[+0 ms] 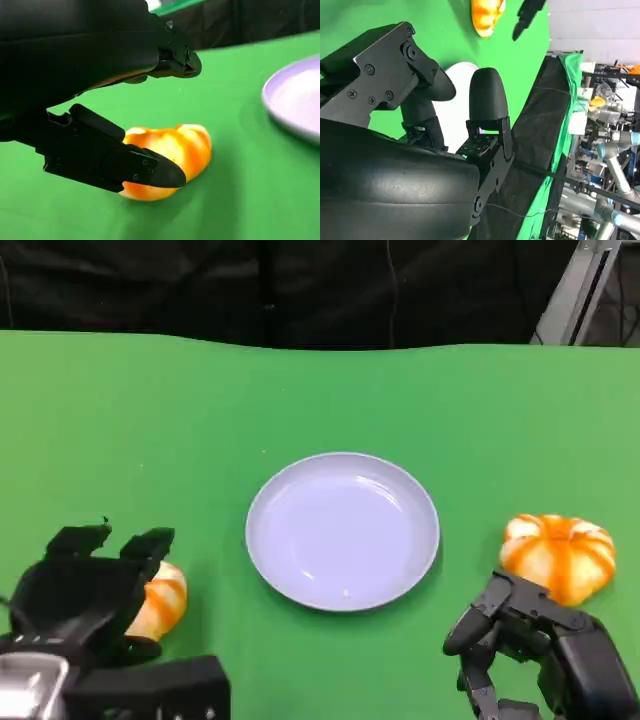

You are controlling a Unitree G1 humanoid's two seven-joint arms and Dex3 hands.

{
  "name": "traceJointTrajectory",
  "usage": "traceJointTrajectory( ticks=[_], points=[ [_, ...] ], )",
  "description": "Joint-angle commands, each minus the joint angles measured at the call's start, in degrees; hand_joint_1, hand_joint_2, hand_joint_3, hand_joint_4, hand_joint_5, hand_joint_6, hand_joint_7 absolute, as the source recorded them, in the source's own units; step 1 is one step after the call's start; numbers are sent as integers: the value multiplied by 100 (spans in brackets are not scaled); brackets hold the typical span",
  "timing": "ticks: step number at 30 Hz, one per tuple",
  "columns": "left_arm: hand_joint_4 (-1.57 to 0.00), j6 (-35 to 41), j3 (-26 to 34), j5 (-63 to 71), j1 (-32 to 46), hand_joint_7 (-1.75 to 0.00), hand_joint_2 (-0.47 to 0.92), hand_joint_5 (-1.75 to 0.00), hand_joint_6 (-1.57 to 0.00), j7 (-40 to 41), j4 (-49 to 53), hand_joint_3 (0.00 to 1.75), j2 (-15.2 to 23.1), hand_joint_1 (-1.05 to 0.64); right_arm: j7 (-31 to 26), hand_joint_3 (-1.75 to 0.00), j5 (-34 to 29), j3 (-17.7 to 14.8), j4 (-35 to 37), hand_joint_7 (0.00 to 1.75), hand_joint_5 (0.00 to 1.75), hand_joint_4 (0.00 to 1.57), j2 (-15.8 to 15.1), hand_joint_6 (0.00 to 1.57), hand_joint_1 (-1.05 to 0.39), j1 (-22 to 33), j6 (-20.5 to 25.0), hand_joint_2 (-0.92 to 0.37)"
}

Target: Grasp the bread from the table and place it into the plate.

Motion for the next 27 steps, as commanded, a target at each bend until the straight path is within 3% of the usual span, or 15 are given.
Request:
traceJointTrajectory(
  ticks=[1,8,12,14,15,16,18,20,21,22,25,26,27],
  points=[
    [-6,401,-368,134,-546,-2,92,-31,-22,-65,906,13,-9,-59,2,-125,53,-40,-25,141,168,68,-59,70,3,19,-43,-46],
    [-10,576,-754,-209,-1093,-2,92,-33,-25,-4,2025,12,-60,-56,-13,-124,13,-29,-13,140,168,68,-59,69,3,20,-69,-46],
    [-33,299,-786,-670,-1226,-11,92,-44,-45,240,2517,15,-58,-46,-40,-125,-23,-24,-4,140,168,69,-47,70,3,10,-78,-45],
    [-36,272,-835,-761,-1253,-11,92,-45,-49,319,2577,16,-25,-45,-40,-125,-25,-24,-4,140,167,69,-46,70,3,10,-78,-45],
    [-51,7,-746,-948,-1142,-18,92,-54,-60,583,2492,17,10,-41,-34,-126,3,-26,-26,140,167,69,-31,71,3,14,-25,-45],
    [-67,-197,-685,-1096,-1060,-34,92,-93,-81,788,2431,19,41,-35,-30,-126,25,-27,-42,140,167,69,-20,71,3,17,14,-45],
    [-76,-431,-645,-1285,-982,-53,92,-134,-95,1039,2392,21,95,-30,-26,-127,47,-28,-58,140,167,69,-9,71,3,19,55,-45],
    [-77,-732,-611,-1389,-896,-57,92,-142,-97,1523,2283,22,127,-29,-23,-127,34,-27,-55,140,166,69,-19,71,3,12,47,-45],
    [-79,-943,-573,-1441,-827,-126,92,-161,-75,1866,2190,22,138,-27,-21,-127,24,-26,-53,140,167,69,-27,70,3,7,41,-45],
    [-79,-1095,-551,-1478,-782,-150,92,-168,-67,2113,2136,22,148,-26,-20,-127,18,-25,-51,140,167,69,-33,70,3,3,37,-45],
    [-79,-1437,-548,-1480,-740,-172,92,-174,-60,2697,2074,26,186,-25,-14,-127,14,-37,-1,140,168,70,-52,70,3,-15,-24,-44],
    [-79,-1521,-546,-1456,-727,-173,85,-174,-60,2877,2045,41,193,-23,-5,-127,26,-46,31,140,168,70,-62,70,3,-25,-59,-44],
    [-79,-1577,-547,-1440,-721,-174,74,-174,-60,2995,2035,67,198,-22,1,-127,36,-52,53,140,168,70,-68,71,3,-31,-82,-44]
  ],
)
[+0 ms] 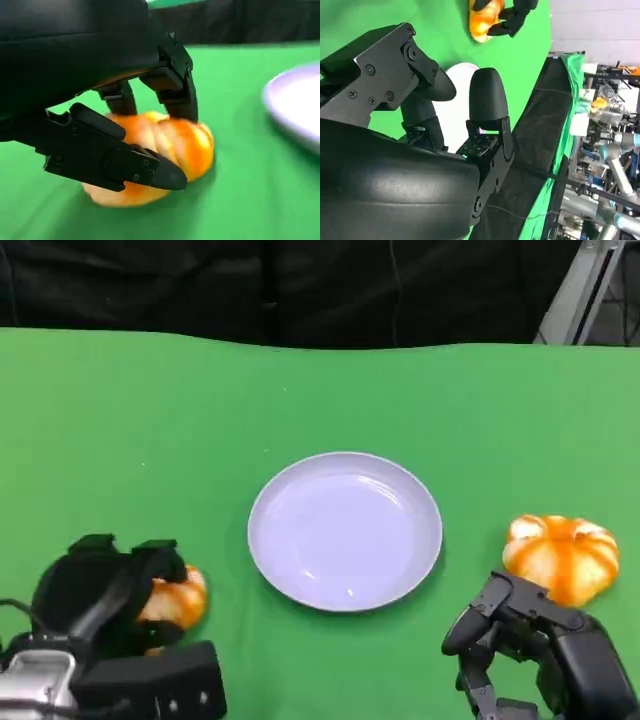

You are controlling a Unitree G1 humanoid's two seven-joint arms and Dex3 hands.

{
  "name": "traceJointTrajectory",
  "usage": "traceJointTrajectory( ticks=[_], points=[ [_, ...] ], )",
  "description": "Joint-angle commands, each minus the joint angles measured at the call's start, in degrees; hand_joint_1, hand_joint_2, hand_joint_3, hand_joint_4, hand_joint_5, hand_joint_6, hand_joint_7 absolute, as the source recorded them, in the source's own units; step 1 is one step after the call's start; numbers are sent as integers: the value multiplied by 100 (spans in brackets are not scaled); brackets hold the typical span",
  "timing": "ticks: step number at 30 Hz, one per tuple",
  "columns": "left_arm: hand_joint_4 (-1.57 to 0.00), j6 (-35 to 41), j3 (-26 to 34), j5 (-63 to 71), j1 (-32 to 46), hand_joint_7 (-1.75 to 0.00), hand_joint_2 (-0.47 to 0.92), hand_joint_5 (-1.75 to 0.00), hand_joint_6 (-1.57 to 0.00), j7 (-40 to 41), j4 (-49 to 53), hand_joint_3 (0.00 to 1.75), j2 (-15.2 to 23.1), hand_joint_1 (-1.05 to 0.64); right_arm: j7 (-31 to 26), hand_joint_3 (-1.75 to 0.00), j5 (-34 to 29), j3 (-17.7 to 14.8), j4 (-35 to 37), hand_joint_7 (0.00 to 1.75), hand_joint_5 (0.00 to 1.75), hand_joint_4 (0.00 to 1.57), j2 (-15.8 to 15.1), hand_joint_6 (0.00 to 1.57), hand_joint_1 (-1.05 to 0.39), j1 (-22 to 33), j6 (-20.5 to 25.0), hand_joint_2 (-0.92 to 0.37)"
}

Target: Grasp the bread from the table and place it into the plate.

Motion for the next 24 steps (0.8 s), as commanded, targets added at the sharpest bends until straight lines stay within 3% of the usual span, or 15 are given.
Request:
traceJointTrajectory(
  ticks=[1,11,13,24],
  points=[
    [-79,-325,27,36,57,-174,69,-175,-60,658,-129,76,104,-22,2,-128,78,-58,46,141,168,70,-57,71,3,-9,-79,-44],
    [-78,-562,40,96,-85,-175,54,-175,-58,806,-213,94,295,-20,-50,-129,27,-3,92,142,167,70,-13,72,4,-13,-89,-43],
    [-82,-730,88,17,-200,-175,45,-175,-62,973,-259,110,243,-19,-35,-129,66,-24,119,142,167,70,-16,71,4,-47,-93,-43],
    [-88,-995,-95,228,-483,-175,33,-175,-66,1667,-550,140,-186,-17,-39,-128,16,-15,56,140,167,70,-43,71,3,-27,-54,-44]
  ],
)
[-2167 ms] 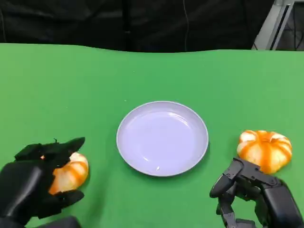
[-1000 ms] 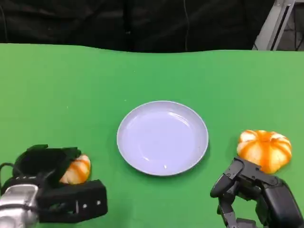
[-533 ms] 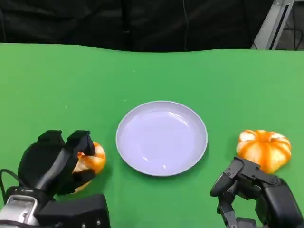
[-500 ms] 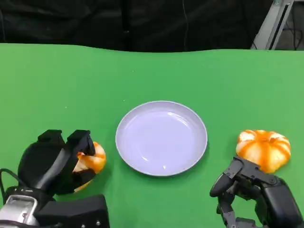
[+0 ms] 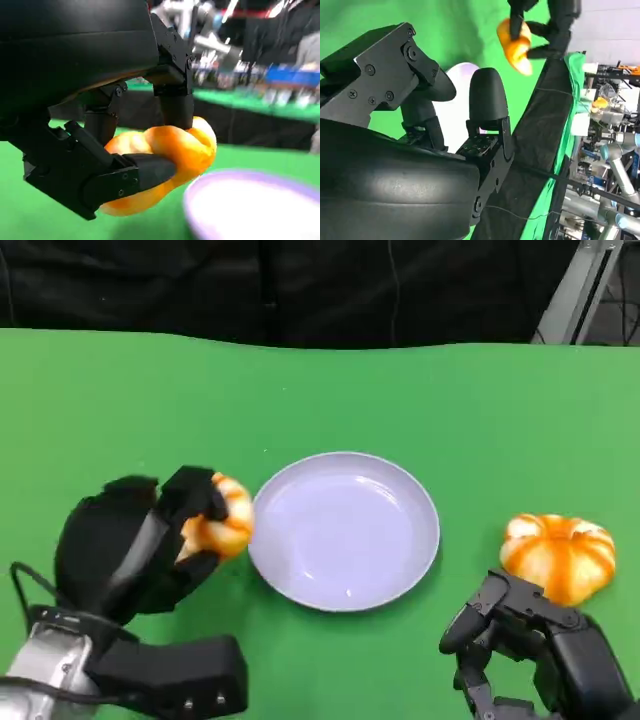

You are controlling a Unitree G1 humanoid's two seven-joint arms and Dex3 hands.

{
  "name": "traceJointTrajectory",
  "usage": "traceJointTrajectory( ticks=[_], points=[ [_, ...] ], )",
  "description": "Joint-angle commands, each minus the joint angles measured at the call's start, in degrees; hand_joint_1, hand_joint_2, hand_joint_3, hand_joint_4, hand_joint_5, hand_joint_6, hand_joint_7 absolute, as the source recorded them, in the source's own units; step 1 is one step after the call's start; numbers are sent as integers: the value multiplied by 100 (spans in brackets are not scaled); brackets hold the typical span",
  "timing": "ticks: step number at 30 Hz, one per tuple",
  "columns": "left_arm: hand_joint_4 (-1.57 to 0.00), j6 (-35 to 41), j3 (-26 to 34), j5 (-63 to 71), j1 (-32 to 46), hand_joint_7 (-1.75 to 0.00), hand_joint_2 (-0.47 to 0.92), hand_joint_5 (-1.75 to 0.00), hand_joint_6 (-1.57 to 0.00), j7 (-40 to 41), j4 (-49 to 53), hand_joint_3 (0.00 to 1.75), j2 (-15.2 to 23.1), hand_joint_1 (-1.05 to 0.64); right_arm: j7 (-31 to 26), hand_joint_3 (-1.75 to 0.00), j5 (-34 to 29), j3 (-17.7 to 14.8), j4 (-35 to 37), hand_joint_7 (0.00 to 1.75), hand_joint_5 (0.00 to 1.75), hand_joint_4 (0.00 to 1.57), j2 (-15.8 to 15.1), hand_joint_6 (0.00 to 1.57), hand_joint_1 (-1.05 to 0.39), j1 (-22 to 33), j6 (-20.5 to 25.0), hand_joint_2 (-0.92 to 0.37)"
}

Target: Grasp the bread from the table and place it into the plate.

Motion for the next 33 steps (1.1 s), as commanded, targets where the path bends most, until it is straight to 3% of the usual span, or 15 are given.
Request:
traceJointTrajectory(
  ticks=[1,9,15,18,21,29,30,31,32,33],
  points=[
    [-88,-132,-71,121,-154,-175,33,-175,-66,302,-46,141,-98,-17,-29,-128,6,-30,-56,140,167,70,-47,71,3,31,-42,-44],
    [-91,-196,-415,212,-713,-174,33,-175,-67,330,222,141,-670,-19,-51,-128,-12,20,-78,141,167,70,-26,71,4,70,-58,-44],
    [-92,-194,-464,222,-789,-174,32,-175,-68,369,299,142,-709,-19,-59,-129,-17,27,-76,140,167,70,-32,72,4,73,-69,-44],
    [-90,-155,-796,85,-1463,-174,36,-175,-68,-10,1102,132,-1284,-19,-53,-128,-6,47,-148,140,167,69,-23,71,3,109,21,-43],
    [-88,-148,-887,-52,-1743,-175,38,-175,-68,-156,1511,127,-1473,-21,-57,-128,-1,58,-146,140,167,69,-21,71,3,113,20,-44],
    [-87,-176,-953,-162,-1899,-175,40,-175,-68,-158,1753,122,-1519,-21,-59,-129,0,61,-142,141,166,69,-19,71,3,115,16,-44],
    [-87,316,-1045,-141,-1998,-175,40,-175,-68,-858,1689,122,-1616,-21,-62,-129,-4,67,-153,141,166,69,-12,71,3,116,27,-44],
    [-36,711,-1119,-124,-2066,-101,67,-105,-30,-1417,1616,70,-1686,-44,-67,-129,-9,75,-167,141,167,69,-6,71,3,118,39,-43],
    [-18,1004,-1169,-111,-2105,-71,79,-78,-19,-1821,1540,46,-1732,-52,-70,-129,-13,82,-177,141,167,69,-2,71,3,120,49,-43],
    [-9,1196,-1201,-106,-2117,-56,85,-64,-13,-2067,1464,33,-1755,-57,-73,-129,-15,86,-183,141,167,69,0,71,3,121,54,-43]
  ],
)
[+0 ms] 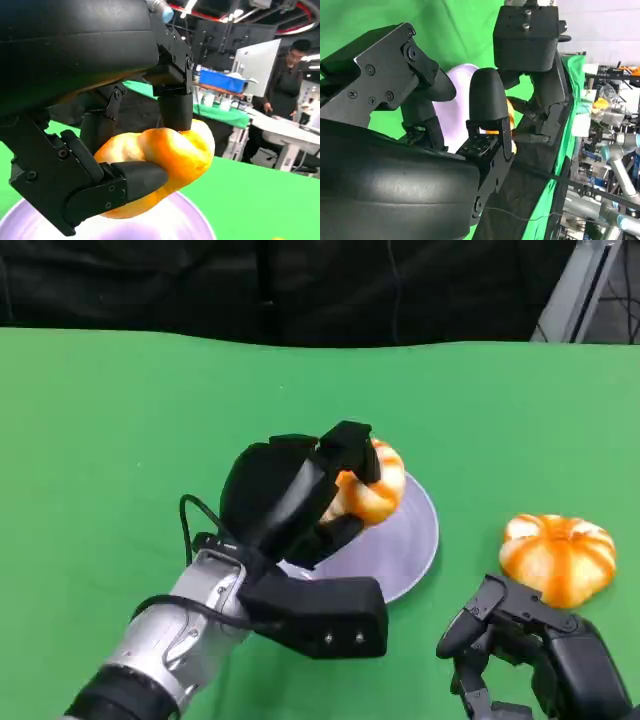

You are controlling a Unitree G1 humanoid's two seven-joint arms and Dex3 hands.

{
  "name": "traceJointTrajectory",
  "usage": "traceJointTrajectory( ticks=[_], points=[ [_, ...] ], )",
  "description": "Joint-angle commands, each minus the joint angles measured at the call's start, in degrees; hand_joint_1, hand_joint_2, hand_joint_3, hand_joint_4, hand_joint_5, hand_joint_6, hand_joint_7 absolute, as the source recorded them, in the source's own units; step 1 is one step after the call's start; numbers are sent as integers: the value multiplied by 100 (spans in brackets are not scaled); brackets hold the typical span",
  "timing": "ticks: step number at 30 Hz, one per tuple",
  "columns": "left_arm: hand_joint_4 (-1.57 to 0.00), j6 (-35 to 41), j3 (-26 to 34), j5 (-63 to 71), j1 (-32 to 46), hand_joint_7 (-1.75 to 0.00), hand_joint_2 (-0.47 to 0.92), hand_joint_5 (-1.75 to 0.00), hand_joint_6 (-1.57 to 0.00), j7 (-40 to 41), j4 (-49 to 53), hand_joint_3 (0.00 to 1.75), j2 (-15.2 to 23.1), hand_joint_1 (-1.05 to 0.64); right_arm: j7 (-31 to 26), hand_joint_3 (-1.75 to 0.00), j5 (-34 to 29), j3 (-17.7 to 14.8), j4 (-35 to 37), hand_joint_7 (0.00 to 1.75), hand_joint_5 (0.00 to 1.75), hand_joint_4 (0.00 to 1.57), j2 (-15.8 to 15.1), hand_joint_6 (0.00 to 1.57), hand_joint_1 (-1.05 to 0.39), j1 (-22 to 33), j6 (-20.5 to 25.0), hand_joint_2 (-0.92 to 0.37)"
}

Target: Grasp the bread from the table and place it into the plate.

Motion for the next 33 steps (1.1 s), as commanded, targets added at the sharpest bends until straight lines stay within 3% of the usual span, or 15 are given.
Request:
traceJointTrajectory(
  ticks=[1,2,3,8,14,33],
  points=[
    [-5,1068,-222,33,-199,-48,89,-57,-10,-1503,-300,27,-85,-59,-37,-129,27,1,-87,141,167,70,-10,71,3,42,20,-43],
    [-2,1221,-273,54,-182,-36,91,-36,-4,-1740,-396,30,-63,-67,-35,-129,28,1,-84,141,167,69,-13,70,4,47,13,-43],
    [-1,1343,-314,66,-167,-31,91,-27,-2,-1918,-479,32,-45,-71,-34,-129,29,1,-83,141,167,69,-16,70,4,52,9,-43],
    [0,1691,-458,111,-140,-17,92,-7,0,-2407,-702,36,21,-79,-24,-130,32,-14,-96,141,168,69,-36,70,4,57,7,-43],
    [0,1843,-556,147,-162,-12,92,0,0,-2671,-777,39,99,-85,-22,-130,46,-19,-101,141,168,69,-31,70,4,48,22,-43],
    [0,1862,-568,79,-68,-4,92,0,0,-2773,-1066,47,275,-93,-25,-132,38,-33,-95,142,167,69,-31,71,3,40,38,-41]
  ],
)
